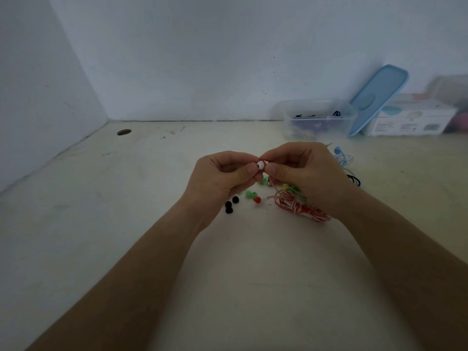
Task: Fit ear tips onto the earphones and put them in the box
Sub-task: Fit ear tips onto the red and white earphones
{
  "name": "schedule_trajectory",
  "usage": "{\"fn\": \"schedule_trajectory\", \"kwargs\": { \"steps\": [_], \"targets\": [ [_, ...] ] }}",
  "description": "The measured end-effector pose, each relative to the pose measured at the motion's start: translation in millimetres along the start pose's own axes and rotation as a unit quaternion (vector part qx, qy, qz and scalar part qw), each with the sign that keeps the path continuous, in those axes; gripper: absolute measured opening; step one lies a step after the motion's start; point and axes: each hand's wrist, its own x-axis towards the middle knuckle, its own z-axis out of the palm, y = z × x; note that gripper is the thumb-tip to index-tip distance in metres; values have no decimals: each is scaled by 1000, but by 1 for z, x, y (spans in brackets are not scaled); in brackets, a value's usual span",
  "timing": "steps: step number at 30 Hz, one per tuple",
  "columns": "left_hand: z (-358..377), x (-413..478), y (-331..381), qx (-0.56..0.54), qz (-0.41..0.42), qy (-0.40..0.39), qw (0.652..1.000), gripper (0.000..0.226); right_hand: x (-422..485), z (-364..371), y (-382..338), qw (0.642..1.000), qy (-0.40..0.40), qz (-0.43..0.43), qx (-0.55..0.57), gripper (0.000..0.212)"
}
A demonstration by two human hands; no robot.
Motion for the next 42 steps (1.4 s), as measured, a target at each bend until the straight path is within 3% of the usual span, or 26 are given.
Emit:
{"fn": "schedule_trajectory", "kwargs": {
  "steps": [14, 18, 21, 24, 30, 35, 42],
  "targets": [
    [-3, 1, 0, -6, -28, -31, 999, 22, -1, 0, -4, 998, -9, -22, -64, 16],
    [-2, 1, 2, 115, 4, 5, 993, 12, -1, -3, -5, 998, -16, 1, -54, 23],
    [-3, 3, -1, 276, 65, 36, 958, 6, 0, -8, -7, 997, -23, 25, -62, 26],
    [-4, 4, -5, 442, 99, 25, 891, 3, 1, -11, -4, 996, -16, 55, -63, 18],
    [-5, 2, -4, 561, 58, -39, 825, 20, 0, -13, -5, 994, -15, 50, -97, 21],
    [-5, 3, -8, 590, 54, -54, 804, 13, 1, -11, -5, 994, 1, 50, -95, 27],
    [-6, 3, -12, 589, 66, -49, 804, 6, 2, -12, -4, 995, 6, 47, -93, 23]
  ]
}}
